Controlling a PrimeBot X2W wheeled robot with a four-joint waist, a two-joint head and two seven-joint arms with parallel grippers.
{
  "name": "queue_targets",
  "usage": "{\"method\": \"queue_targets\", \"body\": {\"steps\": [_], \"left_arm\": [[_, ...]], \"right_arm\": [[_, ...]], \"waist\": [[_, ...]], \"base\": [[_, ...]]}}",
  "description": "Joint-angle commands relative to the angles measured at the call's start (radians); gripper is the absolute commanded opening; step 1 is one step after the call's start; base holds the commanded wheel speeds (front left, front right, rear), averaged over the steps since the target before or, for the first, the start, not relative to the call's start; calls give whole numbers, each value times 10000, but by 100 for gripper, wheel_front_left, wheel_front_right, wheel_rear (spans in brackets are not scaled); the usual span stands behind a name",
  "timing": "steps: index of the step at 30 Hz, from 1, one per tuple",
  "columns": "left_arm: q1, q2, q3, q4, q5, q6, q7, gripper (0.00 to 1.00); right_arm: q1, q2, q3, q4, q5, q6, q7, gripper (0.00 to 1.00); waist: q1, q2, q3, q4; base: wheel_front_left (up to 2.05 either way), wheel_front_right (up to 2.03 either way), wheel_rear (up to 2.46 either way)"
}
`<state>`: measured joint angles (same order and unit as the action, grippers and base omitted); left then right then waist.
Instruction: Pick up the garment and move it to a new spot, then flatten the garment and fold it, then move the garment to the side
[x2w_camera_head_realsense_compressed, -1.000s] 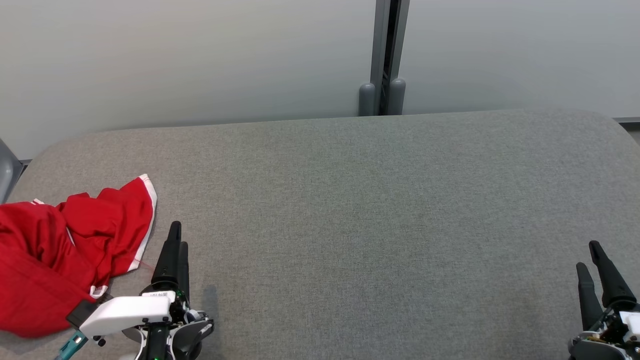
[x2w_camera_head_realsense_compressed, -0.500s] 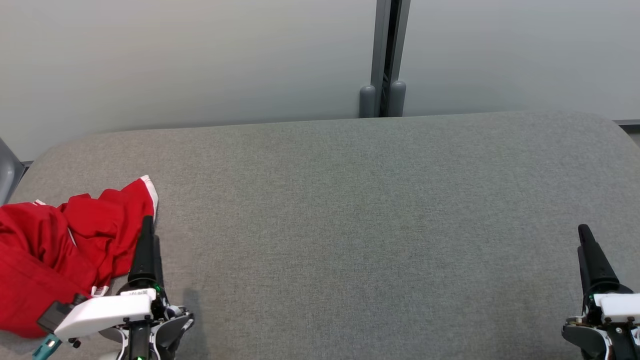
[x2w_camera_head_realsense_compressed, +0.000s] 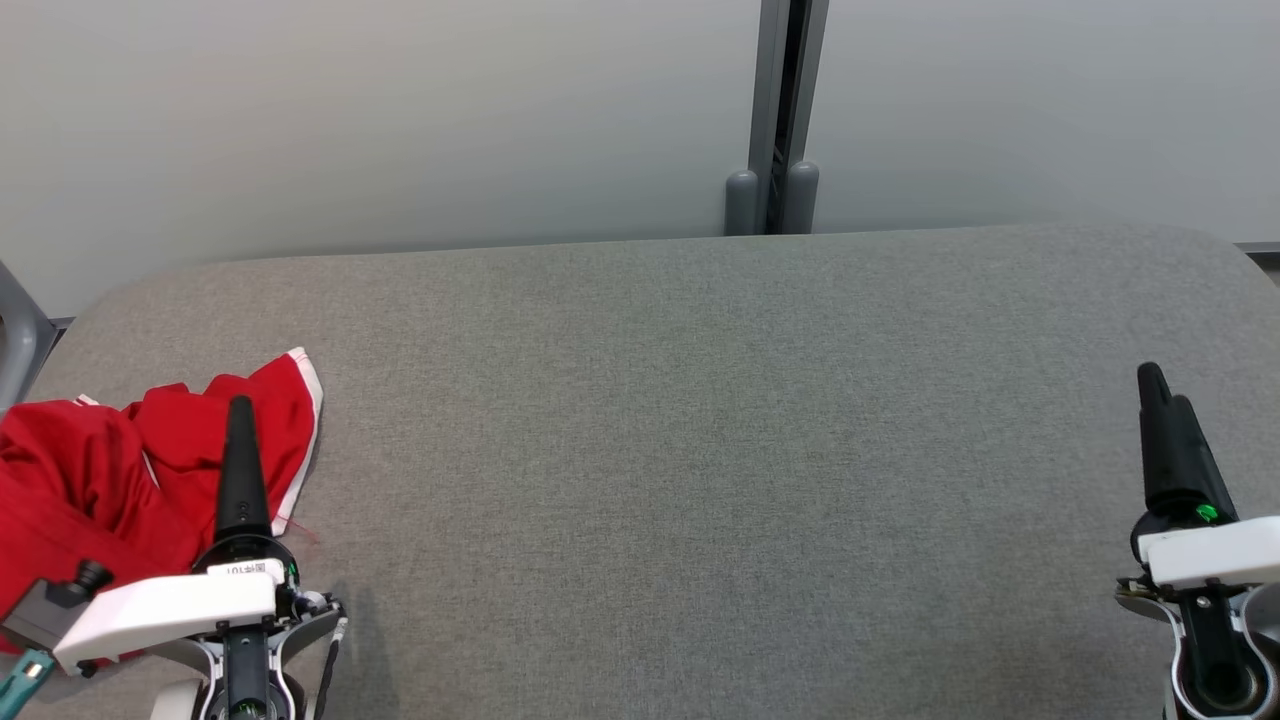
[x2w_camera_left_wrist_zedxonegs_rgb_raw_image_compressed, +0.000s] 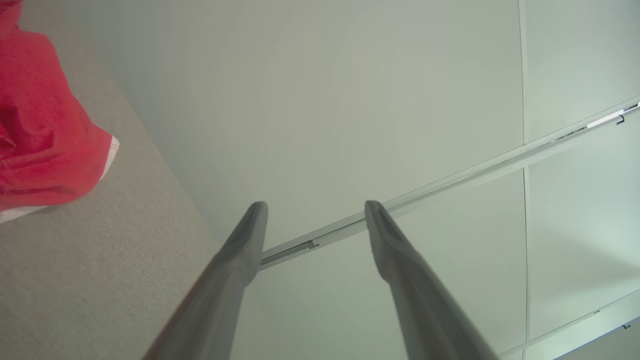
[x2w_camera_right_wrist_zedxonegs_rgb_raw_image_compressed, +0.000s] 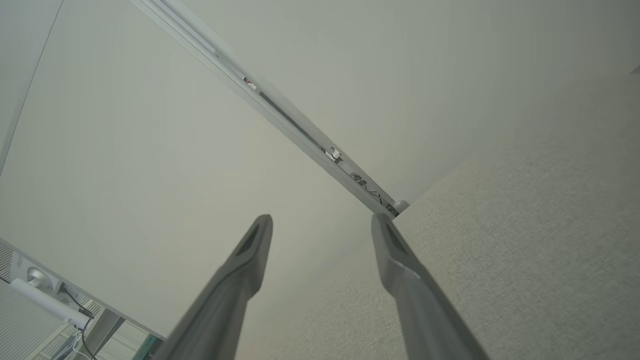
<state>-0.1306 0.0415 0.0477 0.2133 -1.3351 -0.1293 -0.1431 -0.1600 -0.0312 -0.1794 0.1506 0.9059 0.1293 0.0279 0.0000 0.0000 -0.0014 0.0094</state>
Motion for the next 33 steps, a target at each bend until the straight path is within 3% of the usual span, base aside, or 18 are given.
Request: {"method": "queue_targets", "body": {"steps": [1,11,18,25,33], "left_arm": [[-221,58,137,-258,289,-9,-58,100],[-244,66,407,-1162,2672,-11,-250,100],[-74,72,-136,-1868,4450,5,-364,100],[89,74,-914,-2244,6295,408,-485,100],[259,81,-1750,-1764,8142,998,-598,100]], "right_arm": [[-307,-127,105,-265,-399,13,-128,100],[-561,-144,782,-872,-2851,15,-590,100],[-572,-184,1334,-941,-4380,16,-890,100],[-482,-176,1537,-815,-5456,17,-1174,100],[-378,-175,1646,-492,-6158,17,-1430,100]], "waist": [[0,0,3,9],[0,0,41,55],[0,0,48,39],[0,0,95,-20],[0,0,162,-99]], "base": [[0,0,0],[0,0,0],[0,0,0],[0,0,0],[0,0,0]]}}
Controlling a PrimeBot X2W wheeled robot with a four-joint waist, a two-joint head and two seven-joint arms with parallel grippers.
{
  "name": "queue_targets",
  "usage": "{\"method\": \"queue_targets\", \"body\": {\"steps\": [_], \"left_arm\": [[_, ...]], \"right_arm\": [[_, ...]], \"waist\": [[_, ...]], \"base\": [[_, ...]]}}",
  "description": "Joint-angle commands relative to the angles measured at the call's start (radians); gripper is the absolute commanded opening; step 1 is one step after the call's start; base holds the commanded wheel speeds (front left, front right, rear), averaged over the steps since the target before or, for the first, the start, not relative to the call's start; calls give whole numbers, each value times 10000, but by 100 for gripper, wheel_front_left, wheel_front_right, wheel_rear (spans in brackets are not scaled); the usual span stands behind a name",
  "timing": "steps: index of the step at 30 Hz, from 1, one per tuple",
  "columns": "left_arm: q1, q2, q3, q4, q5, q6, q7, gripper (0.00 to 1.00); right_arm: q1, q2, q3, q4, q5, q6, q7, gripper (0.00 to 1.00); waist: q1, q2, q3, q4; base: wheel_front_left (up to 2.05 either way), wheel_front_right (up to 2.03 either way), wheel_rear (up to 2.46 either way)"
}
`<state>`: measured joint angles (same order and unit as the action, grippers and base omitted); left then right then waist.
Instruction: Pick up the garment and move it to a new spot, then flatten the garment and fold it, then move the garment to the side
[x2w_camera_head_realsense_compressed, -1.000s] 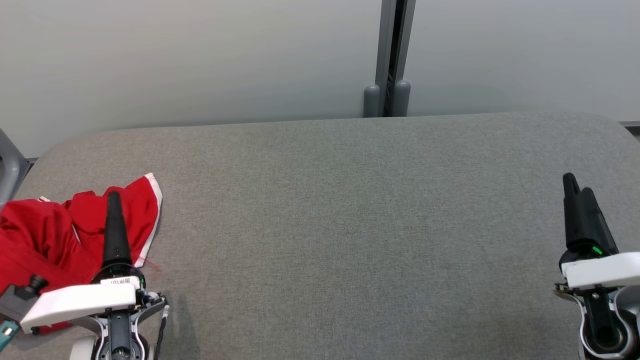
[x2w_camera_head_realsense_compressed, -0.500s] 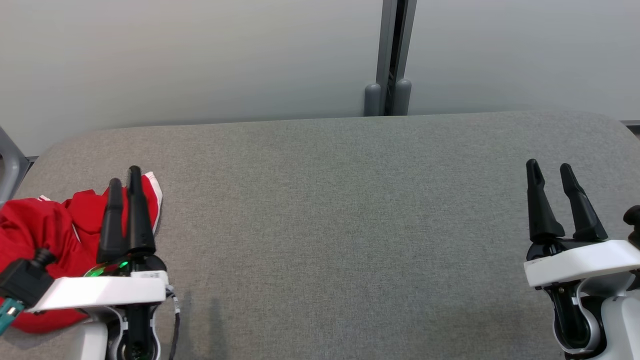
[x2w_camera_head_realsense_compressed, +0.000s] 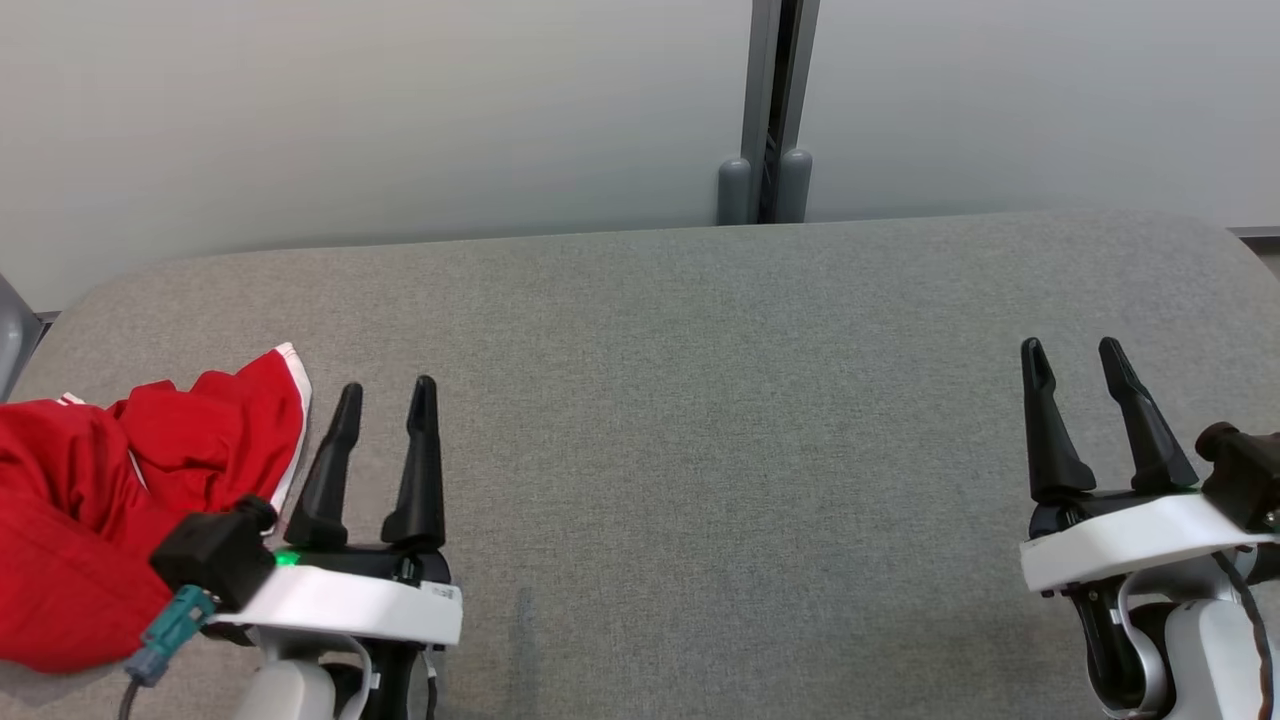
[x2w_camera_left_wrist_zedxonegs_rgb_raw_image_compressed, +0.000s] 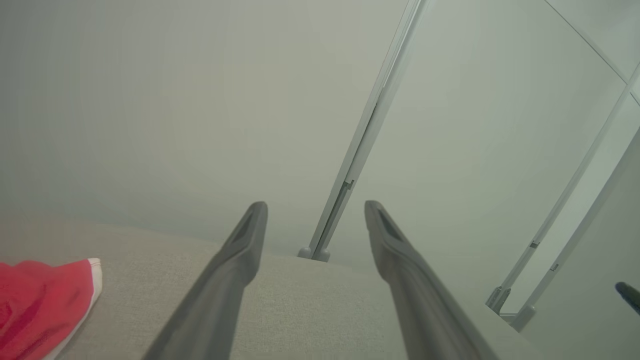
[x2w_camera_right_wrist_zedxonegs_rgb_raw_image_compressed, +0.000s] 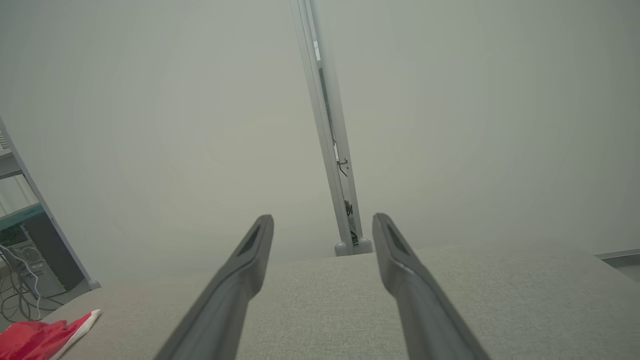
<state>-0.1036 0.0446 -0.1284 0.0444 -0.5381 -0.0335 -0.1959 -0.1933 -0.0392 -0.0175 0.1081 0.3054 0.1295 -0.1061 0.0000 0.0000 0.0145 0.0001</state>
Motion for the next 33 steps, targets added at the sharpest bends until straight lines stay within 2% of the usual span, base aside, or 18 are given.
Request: {"method": "queue_targets", "body": {"steps": [1,16,30,33], "left_arm": [[-6,50,-82,5,295,111,-82,100],[128,61,-548,803,1868,1042,-299,100],[254,69,-567,1104,2691,1144,-467,100],[296,71,-524,1179,2558,1129,-511,100]], "right_arm": [[-28,-96,28,2,-230,15,-133,100],[-55,-115,345,1192,-1133,17,-670,100],[-207,-130,661,1774,-1967,19,-1087,100],[-200,-135,655,1872,-2140,19,-1165,100]], "waist": [[0,0,10,-17],[0,0,64,-113],[0,0,25,-93],[0,0,23,-98]], "base": [[0,0,0],[0,0,0],[0,0,0],[0,0,0]]}}
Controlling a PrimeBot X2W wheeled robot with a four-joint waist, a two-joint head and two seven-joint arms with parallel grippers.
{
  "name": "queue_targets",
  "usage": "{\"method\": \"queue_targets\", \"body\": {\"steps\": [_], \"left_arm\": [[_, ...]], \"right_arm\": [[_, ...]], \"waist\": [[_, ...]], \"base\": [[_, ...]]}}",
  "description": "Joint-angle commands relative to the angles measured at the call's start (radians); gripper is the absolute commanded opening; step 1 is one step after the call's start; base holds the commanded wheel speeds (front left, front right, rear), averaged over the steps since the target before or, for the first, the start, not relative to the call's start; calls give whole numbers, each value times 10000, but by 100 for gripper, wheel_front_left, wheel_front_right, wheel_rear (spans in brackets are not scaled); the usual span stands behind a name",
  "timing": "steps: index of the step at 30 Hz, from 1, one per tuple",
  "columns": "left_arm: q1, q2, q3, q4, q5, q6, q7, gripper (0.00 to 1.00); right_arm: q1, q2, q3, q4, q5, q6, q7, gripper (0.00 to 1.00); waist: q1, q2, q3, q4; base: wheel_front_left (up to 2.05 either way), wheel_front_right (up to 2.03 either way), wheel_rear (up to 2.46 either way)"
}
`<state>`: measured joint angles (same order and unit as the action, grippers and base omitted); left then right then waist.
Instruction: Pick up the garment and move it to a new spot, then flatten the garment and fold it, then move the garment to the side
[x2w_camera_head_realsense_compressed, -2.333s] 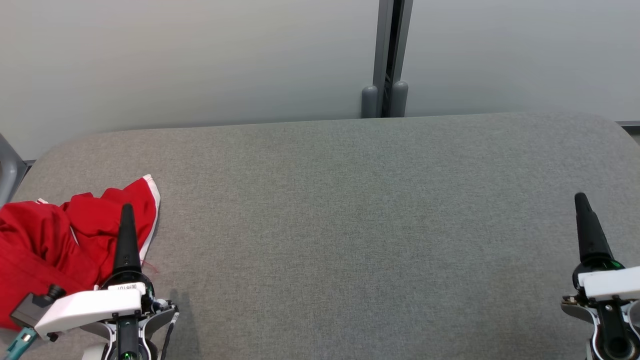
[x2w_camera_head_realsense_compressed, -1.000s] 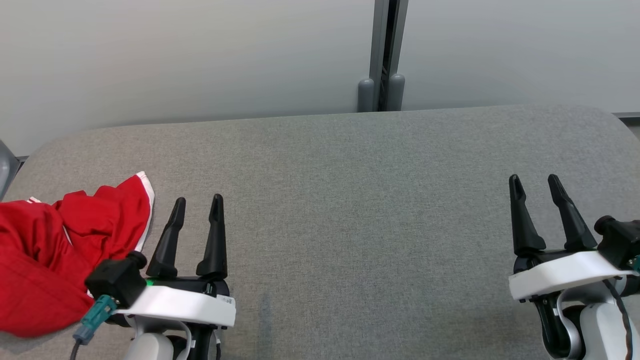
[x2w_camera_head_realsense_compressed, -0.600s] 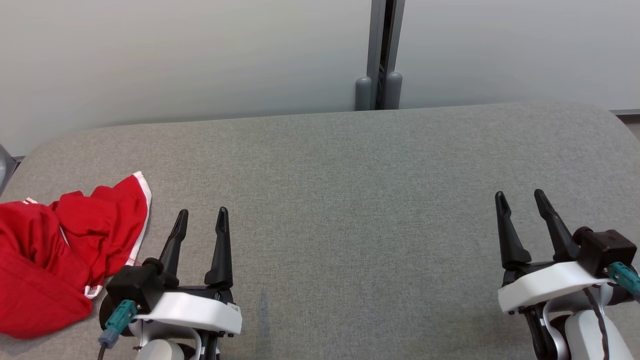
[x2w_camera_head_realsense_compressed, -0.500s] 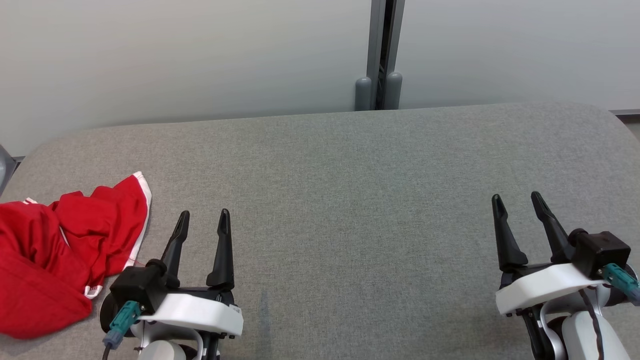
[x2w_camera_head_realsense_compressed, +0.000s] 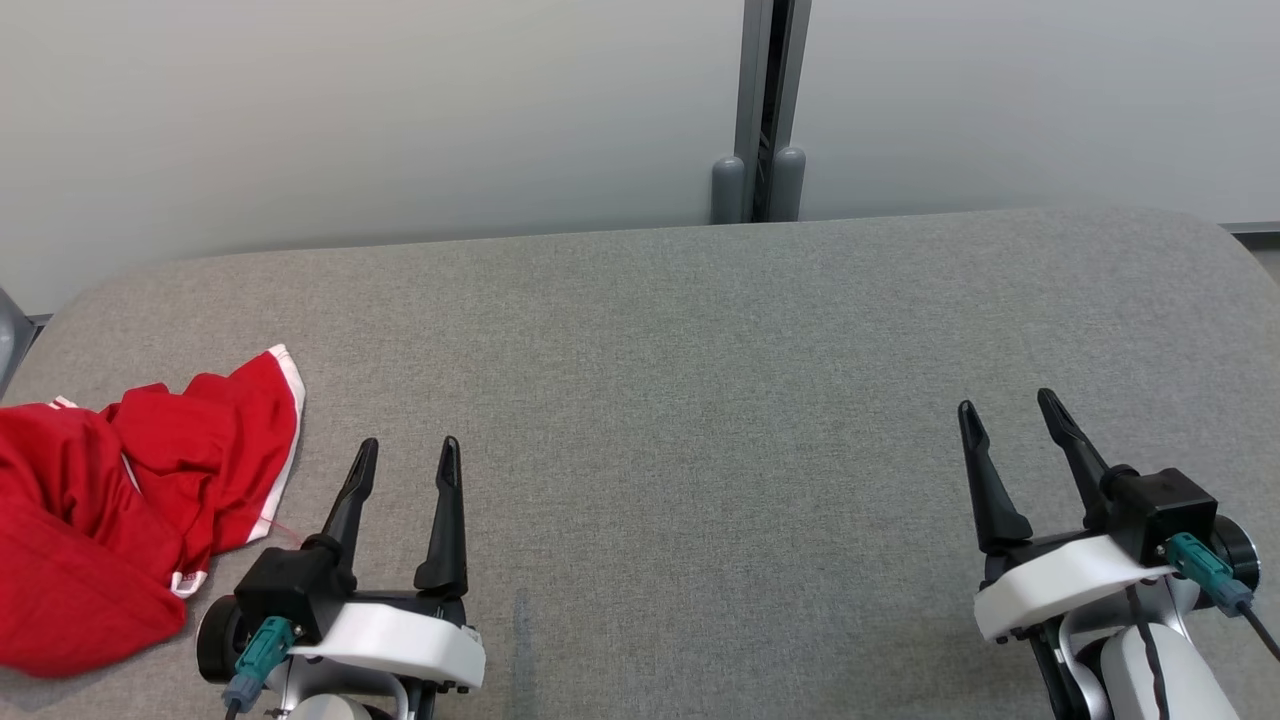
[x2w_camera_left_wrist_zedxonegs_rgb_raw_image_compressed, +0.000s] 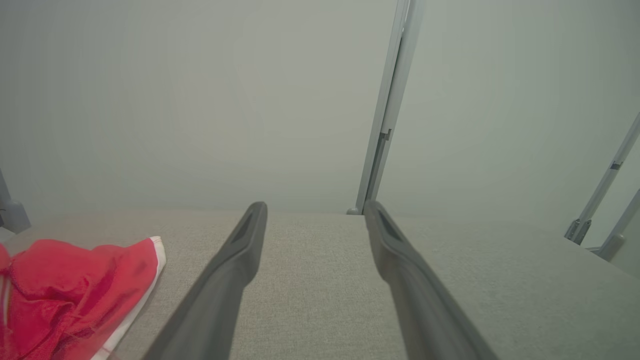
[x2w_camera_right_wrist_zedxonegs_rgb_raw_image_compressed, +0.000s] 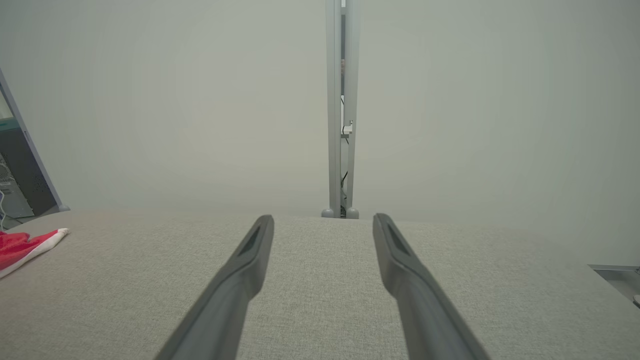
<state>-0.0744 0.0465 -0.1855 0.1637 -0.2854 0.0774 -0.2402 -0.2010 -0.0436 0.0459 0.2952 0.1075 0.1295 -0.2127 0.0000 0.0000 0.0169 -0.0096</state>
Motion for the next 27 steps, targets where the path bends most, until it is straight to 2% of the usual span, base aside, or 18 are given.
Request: {"method": "queue_targets", "body": {"steps": [1,17,27], "left_arm": [[1,53,59,6,54,-3,-69,100],[102,61,164,89,836,11,-238,100],[153,60,165,150,778,-31,-257,100]], "right_arm": [[-122,-91,23,23,-239,19,-139,100],[-236,-102,249,407,-710,20,-508,100],[-258,-99,430,772,1103,14,-559,100]], "waist": [[0,0,-3,0],[0,0,-21,-83],[0,0,-69,-71]], "base": [[0,0,0],[0,0,0],[0,0,0]]}}
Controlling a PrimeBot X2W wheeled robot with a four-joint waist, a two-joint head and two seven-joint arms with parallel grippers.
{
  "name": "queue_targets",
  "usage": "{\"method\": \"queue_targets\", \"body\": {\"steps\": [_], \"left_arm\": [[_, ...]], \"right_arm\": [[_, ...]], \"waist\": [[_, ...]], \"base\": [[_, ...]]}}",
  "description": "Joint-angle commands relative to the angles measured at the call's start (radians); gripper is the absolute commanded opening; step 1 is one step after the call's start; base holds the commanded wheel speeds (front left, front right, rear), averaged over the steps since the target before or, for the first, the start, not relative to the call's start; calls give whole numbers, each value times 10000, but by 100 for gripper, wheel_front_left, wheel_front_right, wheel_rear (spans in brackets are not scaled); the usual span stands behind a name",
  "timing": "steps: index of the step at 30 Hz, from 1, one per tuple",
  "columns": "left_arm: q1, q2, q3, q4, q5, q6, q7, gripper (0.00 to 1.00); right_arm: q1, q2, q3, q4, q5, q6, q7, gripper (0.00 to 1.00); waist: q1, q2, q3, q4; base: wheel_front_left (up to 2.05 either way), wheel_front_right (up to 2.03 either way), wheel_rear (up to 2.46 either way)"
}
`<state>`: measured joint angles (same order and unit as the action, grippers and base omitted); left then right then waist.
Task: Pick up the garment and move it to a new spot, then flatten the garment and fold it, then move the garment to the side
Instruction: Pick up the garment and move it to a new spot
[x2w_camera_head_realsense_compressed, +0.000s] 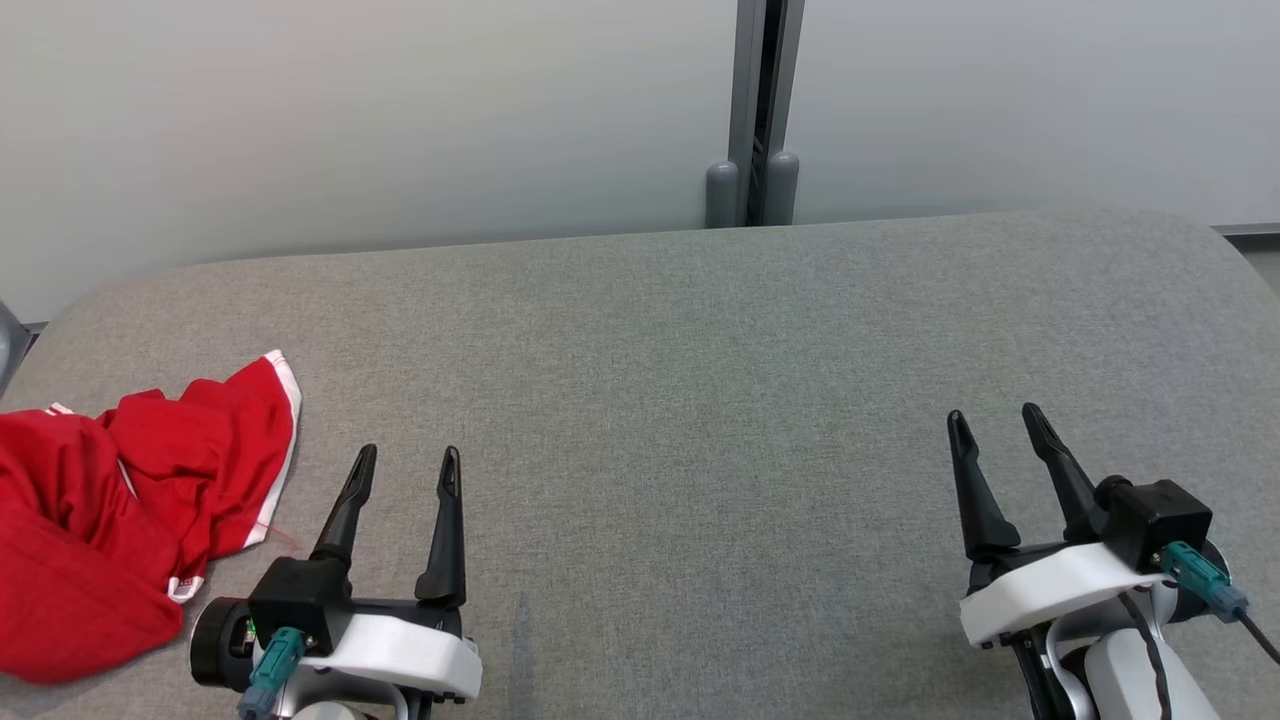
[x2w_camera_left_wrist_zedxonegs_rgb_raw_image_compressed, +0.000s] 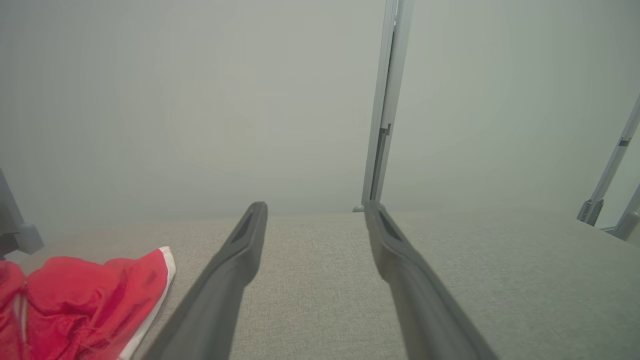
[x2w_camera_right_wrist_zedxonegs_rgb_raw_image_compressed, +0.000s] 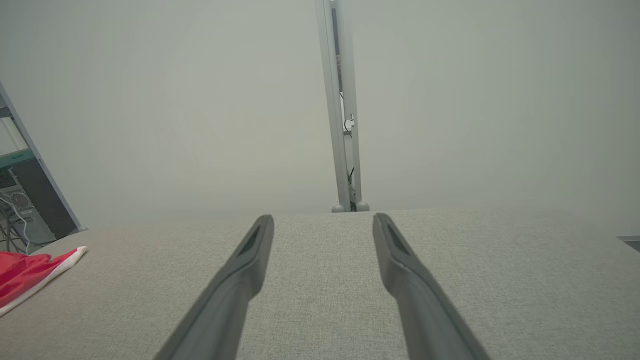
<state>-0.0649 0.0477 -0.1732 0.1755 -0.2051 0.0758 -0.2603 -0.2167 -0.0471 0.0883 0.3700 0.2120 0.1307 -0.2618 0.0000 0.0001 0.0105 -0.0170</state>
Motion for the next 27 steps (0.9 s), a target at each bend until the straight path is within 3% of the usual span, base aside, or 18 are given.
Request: {"method": "queue_targets", "body": {"steps": [1,17,27], "left_arm": [[69,48,41,46,-29,-24,-56,100],[54,50,-97,289,-44,-107,-56,100],[-20,51,11,214,32,-103,-54,100]], "right_arm": [[-106,-64,6,40,91,1,-69,100],[11,-60,-28,96,40,1,-69,100],[143,-61,23,-218,62,1,-66,100]], "waist": [[0,-1,-11,6],[0,-1,-12,142],[0,-1,184,1110]], "base": [[0,0,0],[0,0,0],[0,0,0]]}}
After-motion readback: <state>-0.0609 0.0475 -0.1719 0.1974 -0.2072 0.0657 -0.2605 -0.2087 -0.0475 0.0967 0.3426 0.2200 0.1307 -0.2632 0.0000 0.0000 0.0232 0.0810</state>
